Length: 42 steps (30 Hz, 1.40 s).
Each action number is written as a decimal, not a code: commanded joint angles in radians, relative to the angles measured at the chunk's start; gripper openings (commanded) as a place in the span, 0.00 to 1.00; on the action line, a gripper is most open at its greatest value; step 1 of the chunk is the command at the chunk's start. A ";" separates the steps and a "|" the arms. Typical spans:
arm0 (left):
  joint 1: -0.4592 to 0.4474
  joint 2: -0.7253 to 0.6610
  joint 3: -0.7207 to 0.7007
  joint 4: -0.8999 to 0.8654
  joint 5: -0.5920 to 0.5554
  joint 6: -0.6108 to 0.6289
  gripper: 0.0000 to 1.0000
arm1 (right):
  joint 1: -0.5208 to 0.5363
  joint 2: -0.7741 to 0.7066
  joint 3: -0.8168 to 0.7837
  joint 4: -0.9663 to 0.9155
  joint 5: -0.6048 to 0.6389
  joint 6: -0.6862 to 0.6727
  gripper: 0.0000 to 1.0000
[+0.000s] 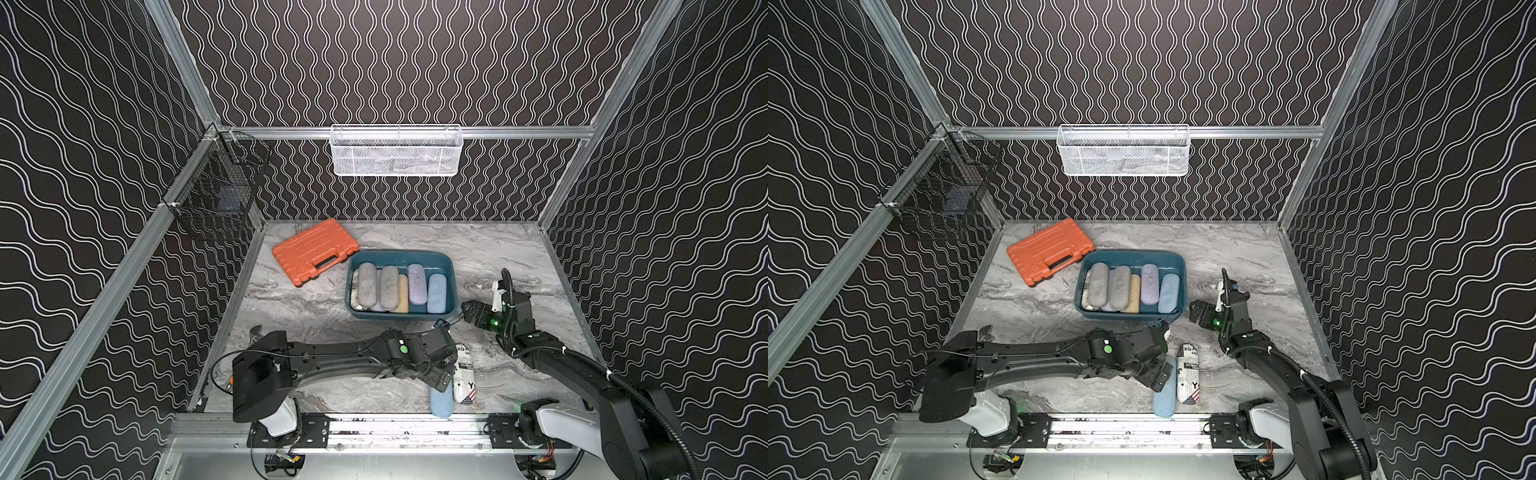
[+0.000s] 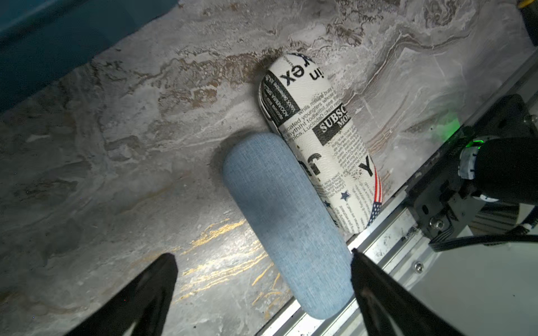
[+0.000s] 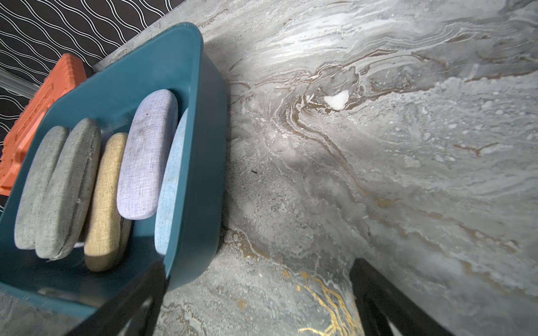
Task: Put the glasses cases into the storage boxes
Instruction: Pick up the glasses case at the center of the board.
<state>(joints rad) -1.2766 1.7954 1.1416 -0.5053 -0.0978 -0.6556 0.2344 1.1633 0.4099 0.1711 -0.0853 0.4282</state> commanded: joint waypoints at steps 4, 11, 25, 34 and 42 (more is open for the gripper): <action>-0.016 0.052 0.029 0.001 0.064 0.000 0.96 | 0.000 -0.031 -0.014 0.010 0.002 0.010 1.00; -0.016 0.118 0.064 -0.004 0.100 0.018 0.96 | 0.000 -0.044 -0.026 0.012 0.004 0.012 1.00; -0.017 0.219 0.131 -0.050 0.092 0.059 0.94 | 0.000 -0.015 -0.029 0.031 -0.002 0.012 1.00; -0.015 0.258 0.150 -0.065 0.080 0.067 0.93 | 0.000 -0.002 -0.028 0.038 -0.004 0.011 1.00; -0.013 0.278 0.140 -0.065 0.063 0.061 0.87 | 0.000 0.012 -0.027 0.045 -0.007 0.012 1.00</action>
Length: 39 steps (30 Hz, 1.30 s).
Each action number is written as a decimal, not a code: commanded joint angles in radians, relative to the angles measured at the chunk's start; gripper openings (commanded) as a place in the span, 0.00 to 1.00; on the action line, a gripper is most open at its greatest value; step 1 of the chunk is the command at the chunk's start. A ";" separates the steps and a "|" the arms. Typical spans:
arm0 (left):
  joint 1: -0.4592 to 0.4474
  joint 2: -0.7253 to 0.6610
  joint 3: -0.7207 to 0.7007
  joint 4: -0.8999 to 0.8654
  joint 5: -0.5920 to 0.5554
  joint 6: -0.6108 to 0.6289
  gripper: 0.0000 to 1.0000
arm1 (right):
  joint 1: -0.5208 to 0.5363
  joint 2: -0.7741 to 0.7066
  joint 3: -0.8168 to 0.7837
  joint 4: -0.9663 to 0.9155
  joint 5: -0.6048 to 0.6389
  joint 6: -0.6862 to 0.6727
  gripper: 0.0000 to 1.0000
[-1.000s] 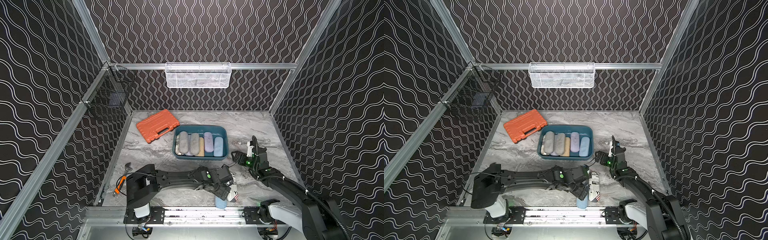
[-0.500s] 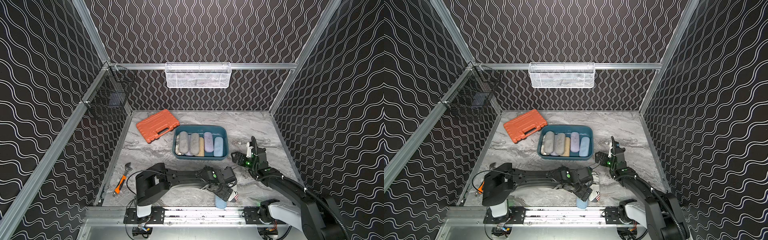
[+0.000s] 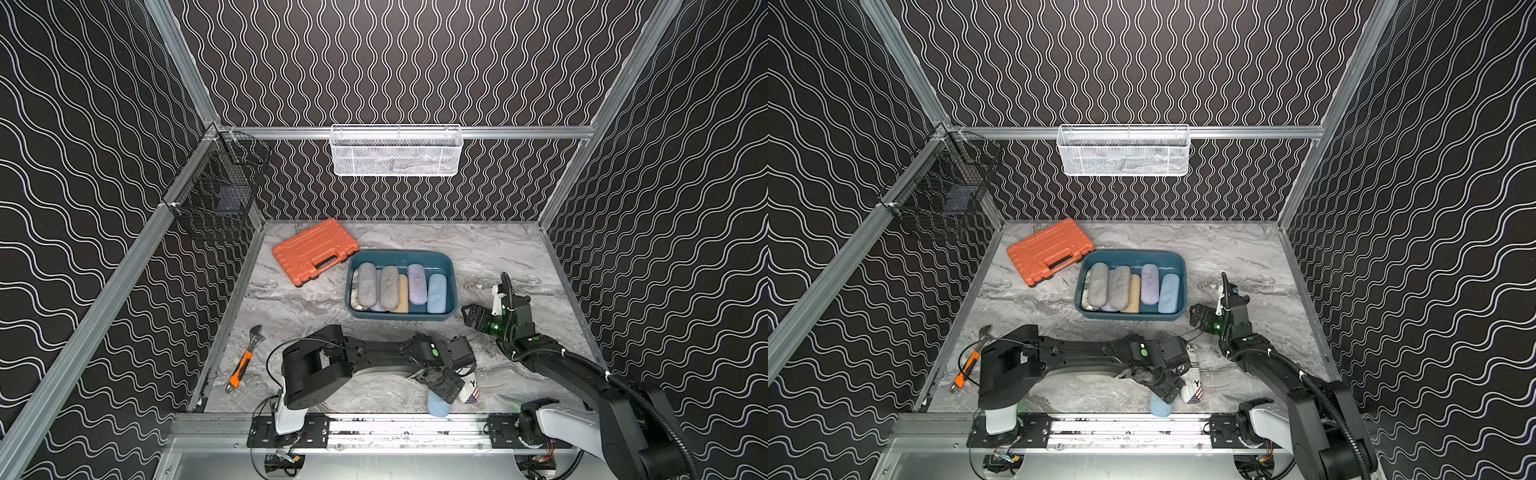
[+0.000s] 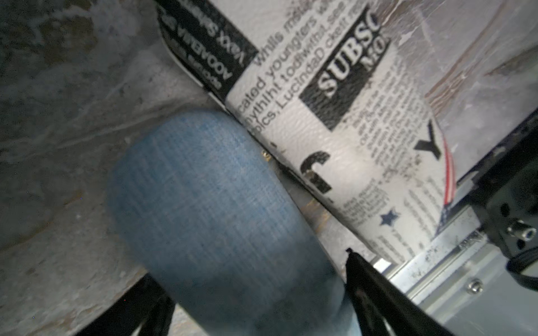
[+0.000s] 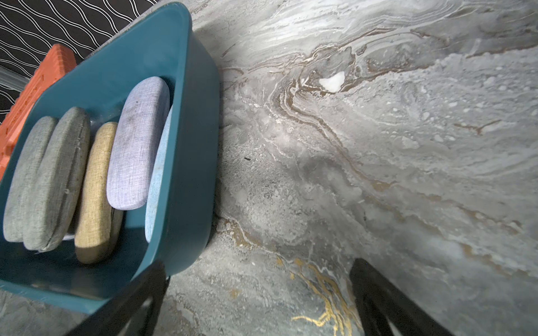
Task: Put the glasses cases into the storage boxes
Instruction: Pick up the glasses case at the center of the board.
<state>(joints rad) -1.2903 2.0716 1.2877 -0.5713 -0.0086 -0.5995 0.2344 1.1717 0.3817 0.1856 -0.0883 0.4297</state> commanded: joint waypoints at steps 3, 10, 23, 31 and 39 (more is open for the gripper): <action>0.003 -0.004 -0.017 0.000 -0.034 0.004 0.84 | 0.000 0.006 0.000 0.034 -0.002 0.010 1.00; 0.005 -0.017 -0.042 0.008 -0.040 -0.003 0.74 | -0.001 0.018 -0.001 0.038 -0.005 0.011 1.00; 0.037 -0.173 -0.079 -0.050 -0.130 0.022 0.66 | 0.000 -0.020 -0.010 0.029 0.028 0.012 1.00; 0.107 -0.308 -0.036 -0.123 -0.206 0.069 0.66 | -0.001 -0.026 -0.013 0.028 0.039 0.013 1.00; 0.270 -0.311 0.073 -0.038 -0.183 0.115 0.66 | -0.001 -0.017 -0.011 0.031 0.045 0.013 1.00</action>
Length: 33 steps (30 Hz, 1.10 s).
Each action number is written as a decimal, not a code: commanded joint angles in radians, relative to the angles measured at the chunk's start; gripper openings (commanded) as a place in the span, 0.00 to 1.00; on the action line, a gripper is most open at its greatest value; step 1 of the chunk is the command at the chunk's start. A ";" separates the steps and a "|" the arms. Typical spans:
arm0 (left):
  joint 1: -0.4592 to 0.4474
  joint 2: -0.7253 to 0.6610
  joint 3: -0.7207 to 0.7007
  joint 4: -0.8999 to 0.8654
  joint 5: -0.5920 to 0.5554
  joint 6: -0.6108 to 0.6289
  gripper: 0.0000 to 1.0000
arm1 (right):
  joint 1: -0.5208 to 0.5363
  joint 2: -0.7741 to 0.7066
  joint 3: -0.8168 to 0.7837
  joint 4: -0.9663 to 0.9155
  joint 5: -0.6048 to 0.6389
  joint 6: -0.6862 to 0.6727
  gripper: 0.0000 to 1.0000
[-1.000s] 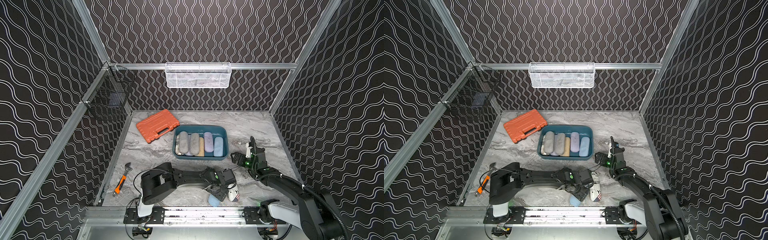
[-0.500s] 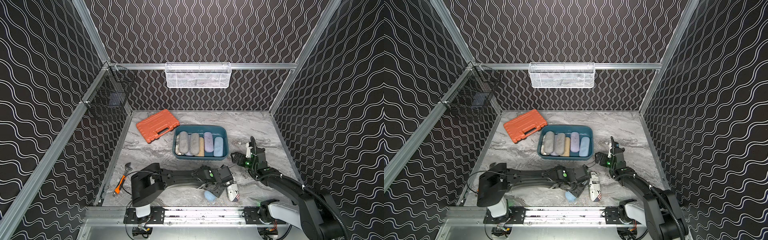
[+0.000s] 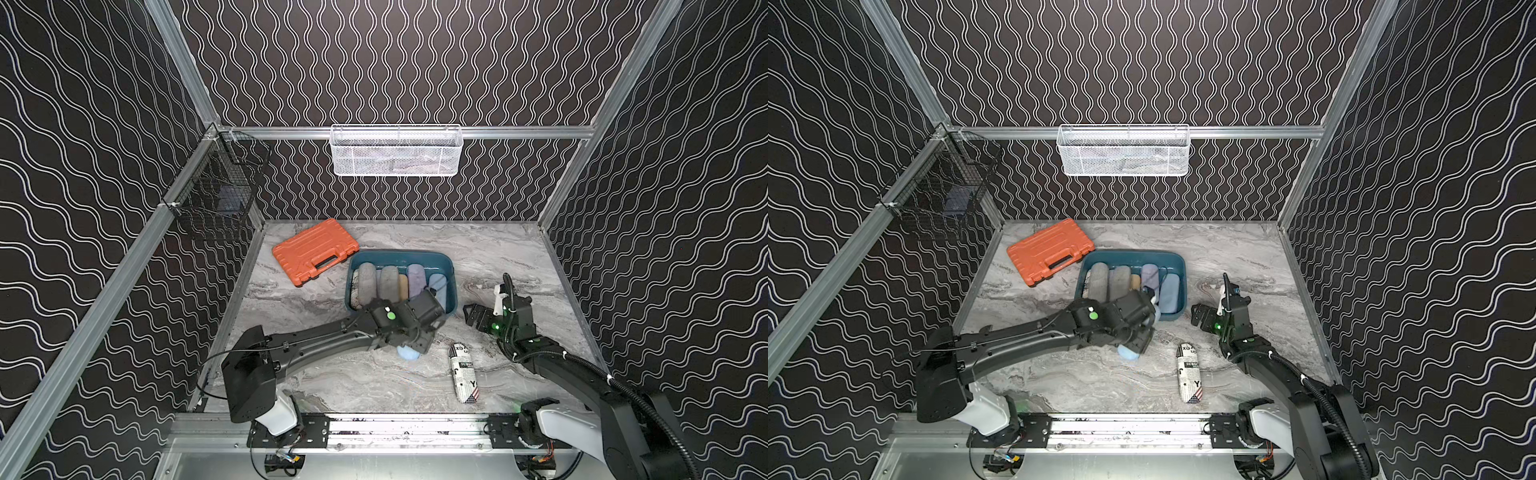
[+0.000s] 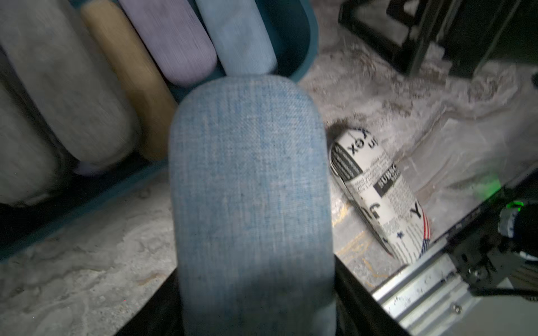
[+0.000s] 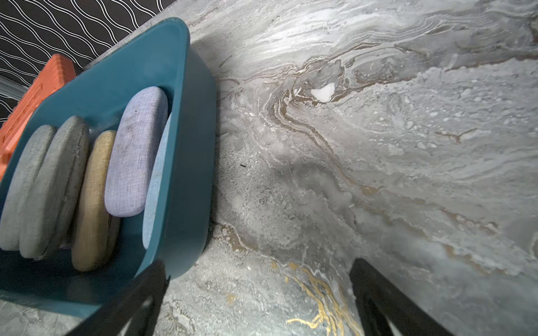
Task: Put the glasses cases into the storage boxes
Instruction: Pick up the glasses case at the center of the board, then place the glasses case in the storage box.
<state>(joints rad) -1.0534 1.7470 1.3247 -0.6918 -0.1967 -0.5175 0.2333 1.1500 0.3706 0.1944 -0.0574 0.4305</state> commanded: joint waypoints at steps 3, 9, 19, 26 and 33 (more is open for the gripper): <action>0.091 0.060 0.098 0.135 0.025 0.034 0.66 | 0.000 0.011 0.004 0.016 0.015 0.011 1.00; 0.180 0.191 0.220 0.189 0.008 0.002 0.66 | -0.001 0.028 0.005 0.021 0.019 0.007 1.00; 0.238 0.350 0.295 0.228 -0.069 -0.057 0.67 | -0.006 0.044 0.007 0.018 0.029 0.002 1.00; 0.267 0.406 0.276 0.253 -0.060 -0.091 0.67 | -0.007 0.050 0.009 0.017 0.035 0.001 1.00; 0.281 0.464 0.284 0.261 -0.049 -0.090 0.67 | -0.008 0.059 0.013 0.016 0.030 0.001 1.00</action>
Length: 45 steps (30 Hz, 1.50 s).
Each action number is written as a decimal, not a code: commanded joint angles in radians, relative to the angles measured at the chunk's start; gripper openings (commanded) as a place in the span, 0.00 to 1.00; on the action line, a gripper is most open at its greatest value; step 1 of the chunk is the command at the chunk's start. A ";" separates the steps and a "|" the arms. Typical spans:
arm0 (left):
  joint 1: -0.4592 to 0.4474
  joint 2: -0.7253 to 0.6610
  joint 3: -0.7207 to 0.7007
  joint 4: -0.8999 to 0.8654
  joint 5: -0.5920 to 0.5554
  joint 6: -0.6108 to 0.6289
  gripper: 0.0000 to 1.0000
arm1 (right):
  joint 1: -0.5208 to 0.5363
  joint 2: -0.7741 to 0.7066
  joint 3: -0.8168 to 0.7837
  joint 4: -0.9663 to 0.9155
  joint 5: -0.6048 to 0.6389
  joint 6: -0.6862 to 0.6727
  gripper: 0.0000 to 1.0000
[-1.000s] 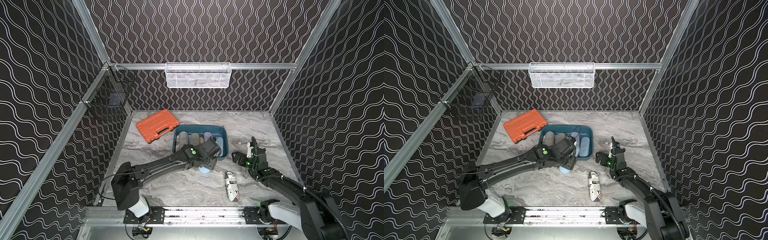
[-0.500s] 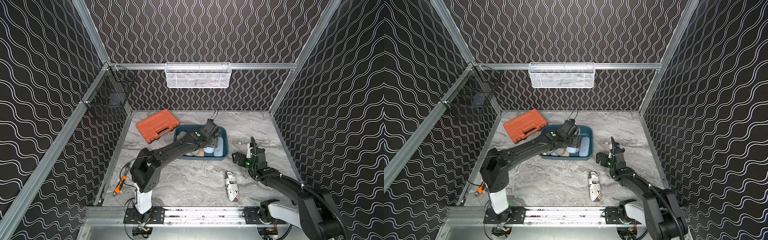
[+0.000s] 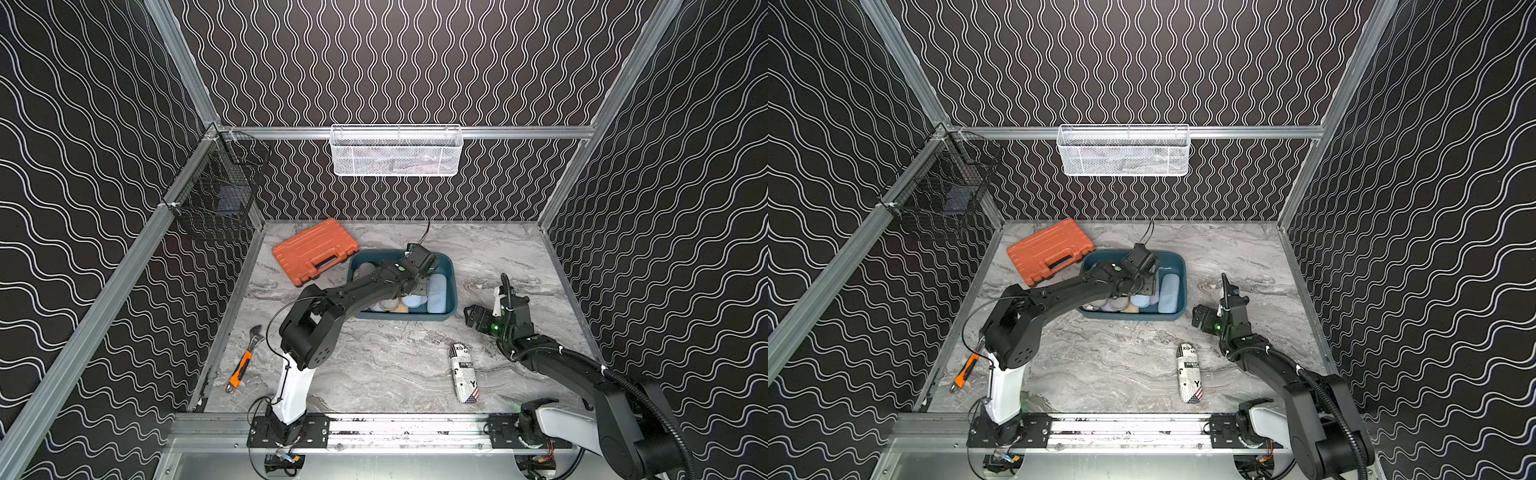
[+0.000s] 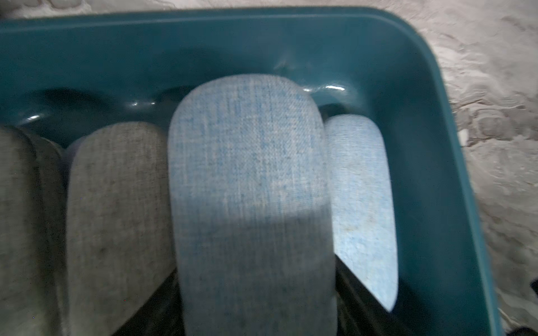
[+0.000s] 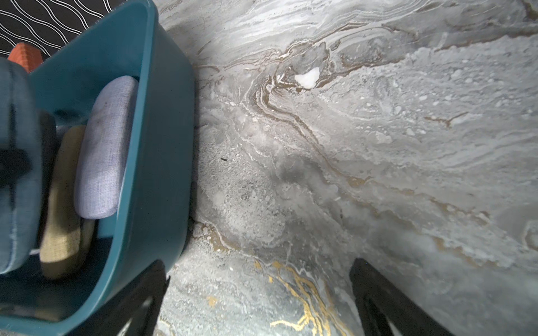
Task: Put the glasses cases into the storage boxes
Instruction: Place the glasses case in the storage box, then pick up the glasses case at the center of the board.
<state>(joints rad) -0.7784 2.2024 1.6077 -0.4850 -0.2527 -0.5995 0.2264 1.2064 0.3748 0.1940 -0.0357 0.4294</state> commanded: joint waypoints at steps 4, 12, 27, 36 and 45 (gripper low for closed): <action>0.010 0.026 0.001 0.054 0.015 -0.008 0.68 | -0.001 0.007 0.009 0.018 0.005 0.003 1.00; 0.014 0.041 -0.004 0.044 0.008 -0.014 0.72 | -0.001 -0.001 0.007 0.017 0.003 0.003 1.00; 0.014 -0.155 -0.020 0.064 0.019 0.021 0.86 | 0.065 -0.067 0.026 -0.059 -0.029 0.021 1.00; 0.016 -0.371 -0.144 0.104 -0.009 0.079 0.92 | 0.259 -0.143 0.054 -0.291 0.084 0.017 1.00; 0.016 -0.598 -0.351 0.167 -0.016 0.087 0.93 | 0.435 -0.207 0.024 -0.479 0.159 0.143 1.00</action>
<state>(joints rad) -0.7647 1.6356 1.2892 -0.3759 -0.2584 -0.5350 0.6292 1.0061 0.4114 -0.1879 0.0856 0.4988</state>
